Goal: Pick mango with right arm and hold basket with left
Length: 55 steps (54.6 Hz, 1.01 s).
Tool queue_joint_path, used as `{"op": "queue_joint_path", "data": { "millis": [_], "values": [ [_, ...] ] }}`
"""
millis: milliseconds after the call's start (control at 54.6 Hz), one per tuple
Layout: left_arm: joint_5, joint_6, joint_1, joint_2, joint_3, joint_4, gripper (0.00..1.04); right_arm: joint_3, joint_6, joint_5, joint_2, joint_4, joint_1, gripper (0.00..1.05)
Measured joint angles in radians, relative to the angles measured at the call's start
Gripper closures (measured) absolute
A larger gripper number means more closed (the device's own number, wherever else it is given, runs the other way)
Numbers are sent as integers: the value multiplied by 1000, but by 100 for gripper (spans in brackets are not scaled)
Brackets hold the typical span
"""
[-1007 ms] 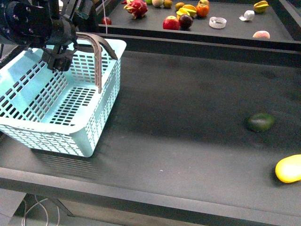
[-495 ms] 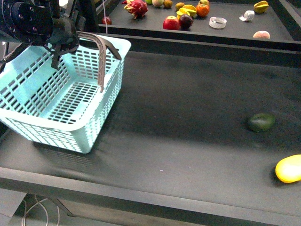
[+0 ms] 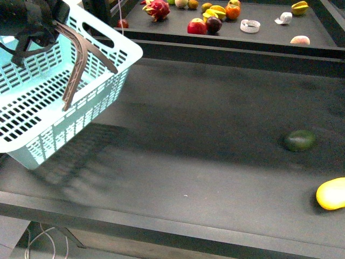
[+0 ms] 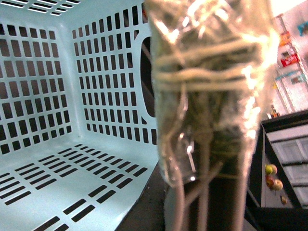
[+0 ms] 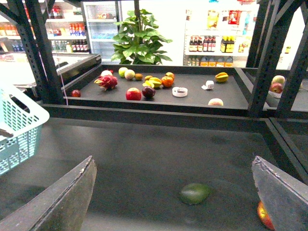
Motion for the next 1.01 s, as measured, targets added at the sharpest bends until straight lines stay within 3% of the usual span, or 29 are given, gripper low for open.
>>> {"op": "queue_joint_path", "data": {
  "millis": [128, 348, 659, 806, 1007],
  "values": [
    [17, 158, -66, -109, -130, 72, 100, 0, 0, 0, 0, 0, 0, 8],
    [33, 392, -253, -217, -354, 197, 100, 0, 0, 0, 0, 0, 0, 8],
    [3, 565, -456, -254, -435, 289, 100, 0, 0, 0, 0, 0, 0, 8],
    [21, 606, -504, -256, -429, 306, 100, 0, 0, 0, 0, 0, 0, 8],
    [145, 586, -520, -256, -414, 310, 100, 0, 0, 0, 0, 0, 0, 8]
  ]
}}
